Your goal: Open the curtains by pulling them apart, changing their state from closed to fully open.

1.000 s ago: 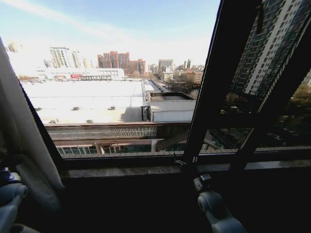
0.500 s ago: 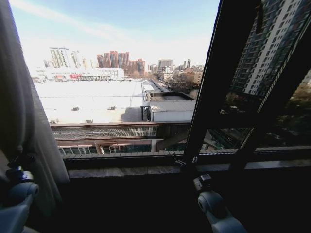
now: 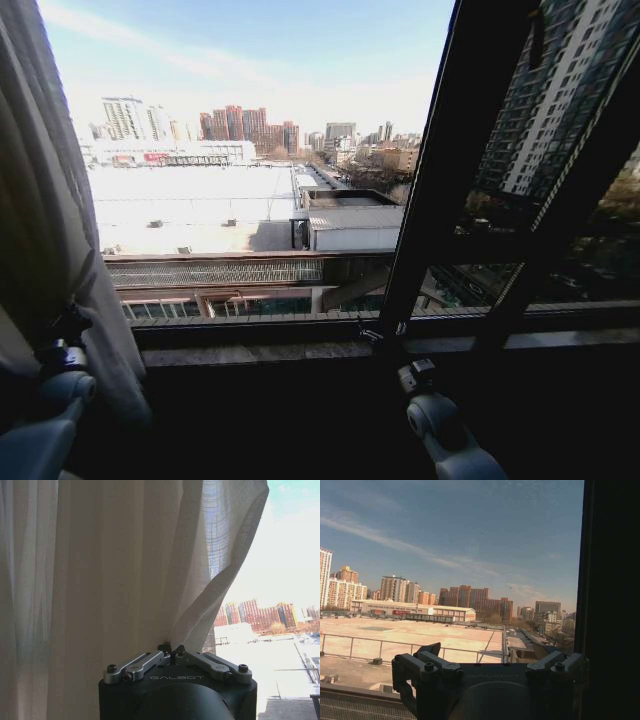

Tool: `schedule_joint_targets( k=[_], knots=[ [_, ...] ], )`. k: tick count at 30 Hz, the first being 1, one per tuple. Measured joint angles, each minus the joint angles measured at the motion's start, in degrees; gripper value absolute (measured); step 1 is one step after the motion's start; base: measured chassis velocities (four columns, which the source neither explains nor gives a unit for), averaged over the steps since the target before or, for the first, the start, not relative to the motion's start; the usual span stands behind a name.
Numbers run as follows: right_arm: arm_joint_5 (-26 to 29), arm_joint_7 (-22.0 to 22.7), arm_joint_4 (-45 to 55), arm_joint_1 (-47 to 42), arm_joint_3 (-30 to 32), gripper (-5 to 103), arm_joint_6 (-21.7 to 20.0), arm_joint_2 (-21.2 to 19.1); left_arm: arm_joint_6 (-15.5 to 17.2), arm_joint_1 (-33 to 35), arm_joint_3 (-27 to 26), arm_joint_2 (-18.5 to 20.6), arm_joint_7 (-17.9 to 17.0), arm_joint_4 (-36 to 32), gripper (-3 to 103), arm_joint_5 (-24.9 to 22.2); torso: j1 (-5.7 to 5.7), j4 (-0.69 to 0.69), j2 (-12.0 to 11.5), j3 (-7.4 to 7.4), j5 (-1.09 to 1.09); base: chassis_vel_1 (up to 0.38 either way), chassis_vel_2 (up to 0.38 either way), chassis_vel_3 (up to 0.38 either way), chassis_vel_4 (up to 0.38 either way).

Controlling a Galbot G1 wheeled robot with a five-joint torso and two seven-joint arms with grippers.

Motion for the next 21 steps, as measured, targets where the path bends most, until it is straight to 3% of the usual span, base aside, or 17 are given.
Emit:
schedule_joint_targets(
  k=[3, 7, 10, 12, 17, 21],
  knots=[
    [0.00, 0.00, 0.00, 0.00, 0.00, 100, 0.00, 0.00, 2.50, 2.22, 0.15, -1.70, -1.64, -5.04, -1, 2.15, 0.00, 0.00, 0.00, 0.00, 0.01, 0.000, 0.000, 0.000, 0.000],
    [0.00, 0.00, 0.00, 0.00, 0.00, 100, 0.00, 0.00, 4.83, 5.56, 0.29, -4.46, -3.58, -11.02, 15, 3.68, 0.00, 0.00, 0.00, 0.00, 0.01, 0.000, 0.000, 0.000, 0.000],
    [0.00, 0.00, 0.00, 0.00, 0.00, 100, 0.00, 0.00, 4.99, 8.79, 0.41, -7.44, -3.95, -15.86, 31, 5.65, 0.00, 0.01, 0.00, 0.00, -0.01, 0.000, 0.000, 0.000, 0.000],
    [0.00, 0.00, 0.00, 0.00, 0.00, 100, 0.00, 0.00, 4.92, 9.73, 0.44, -8.36, -3.98, -17.31, 31, 6.17, 0.00, 0.01, 0.00, 0.00, 0.00, 0.000, 0.000, 0.000, 0.000],
    [0.00, 0.00, 0.00, 0.00, 0.00, 100, 0.00, 0.00, 3.62, 13.26, 0.74, -10.96, -3.31, -22.74, 52, 7.86, 0.00, 0.00, 0.00, 0.00, 0.01, 0.000, 0.000, 0.000, 0.000],
    [0.00, 0.00, 0.00, 0.00, 0.00, 100, 0.00, 0.00, 3.23, 15.80, 1.39, -12.65, -1.21, -27.44, 64, 5.53, 0.00, 0.00, 0.00, 0.00, 0.00, 0.000, 0.000, 0.000, 0.000]
  ],
)
